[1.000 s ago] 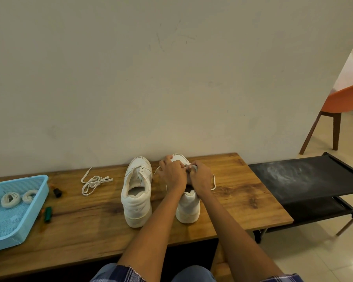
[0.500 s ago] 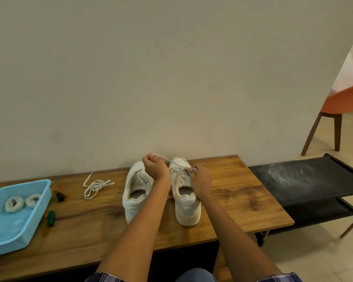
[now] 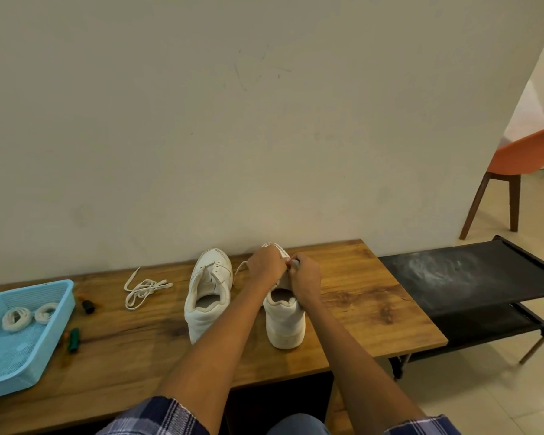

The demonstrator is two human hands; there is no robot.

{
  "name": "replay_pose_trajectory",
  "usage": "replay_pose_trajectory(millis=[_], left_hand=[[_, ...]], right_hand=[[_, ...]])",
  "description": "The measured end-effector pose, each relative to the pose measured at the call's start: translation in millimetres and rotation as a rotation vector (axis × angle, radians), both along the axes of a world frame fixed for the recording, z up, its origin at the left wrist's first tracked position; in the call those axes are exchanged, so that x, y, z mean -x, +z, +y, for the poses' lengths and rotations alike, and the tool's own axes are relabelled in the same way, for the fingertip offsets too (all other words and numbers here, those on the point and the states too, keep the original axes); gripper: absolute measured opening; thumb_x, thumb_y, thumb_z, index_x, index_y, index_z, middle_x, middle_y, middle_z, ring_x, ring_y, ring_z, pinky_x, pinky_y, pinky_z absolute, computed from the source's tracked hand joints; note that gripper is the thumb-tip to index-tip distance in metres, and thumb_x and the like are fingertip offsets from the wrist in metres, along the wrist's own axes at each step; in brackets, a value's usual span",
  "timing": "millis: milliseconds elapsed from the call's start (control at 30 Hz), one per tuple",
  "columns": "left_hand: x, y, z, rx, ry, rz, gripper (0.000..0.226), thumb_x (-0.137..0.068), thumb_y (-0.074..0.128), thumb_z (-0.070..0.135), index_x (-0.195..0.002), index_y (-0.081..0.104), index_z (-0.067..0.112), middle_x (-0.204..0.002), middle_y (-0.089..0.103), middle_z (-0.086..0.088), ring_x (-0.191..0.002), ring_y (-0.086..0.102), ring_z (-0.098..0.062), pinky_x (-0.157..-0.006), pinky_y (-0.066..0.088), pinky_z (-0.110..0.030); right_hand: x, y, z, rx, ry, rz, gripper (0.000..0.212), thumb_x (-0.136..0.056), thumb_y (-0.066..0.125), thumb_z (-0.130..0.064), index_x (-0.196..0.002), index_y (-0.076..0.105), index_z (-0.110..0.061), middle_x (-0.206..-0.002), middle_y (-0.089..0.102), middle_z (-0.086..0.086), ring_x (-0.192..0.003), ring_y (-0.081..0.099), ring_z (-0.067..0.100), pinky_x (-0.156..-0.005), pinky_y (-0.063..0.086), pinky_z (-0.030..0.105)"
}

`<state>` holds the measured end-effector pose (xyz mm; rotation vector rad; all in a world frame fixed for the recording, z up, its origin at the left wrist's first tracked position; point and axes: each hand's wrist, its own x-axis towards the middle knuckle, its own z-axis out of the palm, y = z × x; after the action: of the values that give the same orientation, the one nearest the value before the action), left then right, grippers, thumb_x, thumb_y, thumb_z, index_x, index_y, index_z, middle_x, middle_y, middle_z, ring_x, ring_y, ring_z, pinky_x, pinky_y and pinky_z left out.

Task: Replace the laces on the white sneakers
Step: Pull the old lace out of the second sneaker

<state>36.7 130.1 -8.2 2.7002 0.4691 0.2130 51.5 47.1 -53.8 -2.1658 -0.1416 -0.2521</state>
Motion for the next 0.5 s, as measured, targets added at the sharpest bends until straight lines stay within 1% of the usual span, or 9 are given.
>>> replay_pose_trajectory(millis=[167, 200, 233, 267, 300, 367, 433, 467, 500], left_hand=[[-8, -2, 4, -0.115, -0.045, 0.061, 0.028, -0.095, 0.053, 0.031, -0.115, 0.064, 0.015, -0.119, 0.062, -0.005, -0.111, 0.057, -0.023, -0.085, 0.044, -0.029], [-9, -3, 5, -0.122, -0.070, 0.045, 0.027, -0.096, 0.051, 0.028, -0.114, 0.064, 0.014, -0.118, 0.063, -0.005, -0.110, 0.058, -0.022, -0.084, 0.043, -0.028], [-8, -4, 6, -0.078, -0.097, 0.009, 0.025, -0.096, 0.050, 0.025, -0.112, 0.065, 0.012, -0.115, 0.064, -0.005, -0.107, 0.058, -0.022, -0.081, 0.042, -0.027], [-8, -8, 9, 0.030, -0.120, -0.050, 0.024, -0.096, 0.049, 0.021, -0.108, 0.065, 0.009, -0.111, 0.065, -0.007, -0.104, 0.059, -0.022, -0.078, 0.040, -0.026], [-7, -13, 12, 0.188, -0.121, -0.135, 0.023, -0.096, 0.047, 0.018, -0.106, 0.065, 0.006, -0.107, 0.064, -0.008, -0.101, 0.058, -0.023, -0.077, 0.038, -0.025], [-5, -18, 16, 0.607, 0.006, -0.286, 0.024, -0.098, 0.043, 0.012, -0.107, 0.061, 0.000, -0.099, 0.061, -0.008, -0.096, 0.060, -0.024, -0.074, 0.040, -0.025], [-4, -13, 19, 1.131, 0.168, -0.405, 0.023, -0.098, 0.036, 0.006, -0.099, 0.058, -0.001, -0.087, 0.062, -0.009, -0.075, 0.063, -0.019, -0.061, 0.046, -0.024], [-3, -8, 20, 1.361, 0.214, -0.466, 0.026, -0.097, 0.031, 0.004, -0.088, 0.055, 0.001, -0.074, 0.061, -0.007, -0.059, 0.061, -0.014, -0.050, 0.043, -0.022], [-2, 0, 22, 1.526, 0.252, -0.524, 0.029, -0.095, 0.027, 0.002, -0.076, 0.048, 0.007, -0.059, 0.055, -0.002, -0.045, 0.054, -0.009, -0.040, 0.036, -0.018]], right_hand=[[0, 1, 0, 0.002, -0.003, -0.001, 0.017, -0.092, 0.049, -0.007, -0.093, 0.065, -0.005, -0.088, 0.067, 0.007, -0.076, 0.054, 0.015, -0.066, 0.044, 0.027], [0, 0, 0, 0.001, -0.002, -0.001, 0.016, -0.092, 0.049, -0.007, -0.093, 0.065, -0.005, -0.088, 0.067, 0.008, -0.076, 0.055, 0.015, -0.066, 0.045, 0.028], [0, 1, 0, -0.002, -0.002, 0.000, 0.016, -0.091, 0.050, -0.008, -0.093, 0.066, -0.005, -0.088, 0.067, 0.008, -0.077, 0.055, 0.016, -0.067, 0.045, 0.029], [0, 1, 0, -0.008, 0.000, 0.001, 0.015, -0.091, 0.052, -0.009, -0.093, 0.066, -0.004, -0.088, 0.067, 0.009, -0.077, 0.056, 0.017, -0.068, 0.046, 0.031], [0, 0, 0, -0.017, 0.003, 0.000, 0.015, -0.091, 0.053, -0.011, -0.092, 0.066, -0.004, -0.088, 0.067, 0.009, -0.078, 0.057, 0.019, -0.069, 0.047, 0.033], [-1, 0, 0, -0.022, 0.005, 0.004, 0.016, -0.091, 0.055, -0.015, -0.095, 0.066, -0.004, -0.089, 0.068, 0.009, -0.080, 0.059, 0.021, -0.071, 0.049, 0.036], [-1, 2, 0, -0.009, 0.000, 0.013, 0.017, -0.093, 0.055, -0.016, -0.098, 0.066, -0.004, -0.091, 0.067, 0.009, -0.081, 0.059, 0.021, -0.071, 0.048, 0.034], [-1, 1, 0, 0.001, 0.001, 0.014, 0.017, -0.093, 0.054, -0.015, -0.098, 0.066, -0.004, -0.091, 0.067, 0.009, -0.082, 0.059, 0.020, -0.070, 0.047, 0.033], [-1, 2, 1, 0.003, 0.002, 0.015, 0.016, -0.093, 0.054, -0.015, -0.098, 0.065, -0.004, -0.092, 0.067, 0.010, -0.082, 0.059, 0.020, -0.070, 0.046, 0.032]])
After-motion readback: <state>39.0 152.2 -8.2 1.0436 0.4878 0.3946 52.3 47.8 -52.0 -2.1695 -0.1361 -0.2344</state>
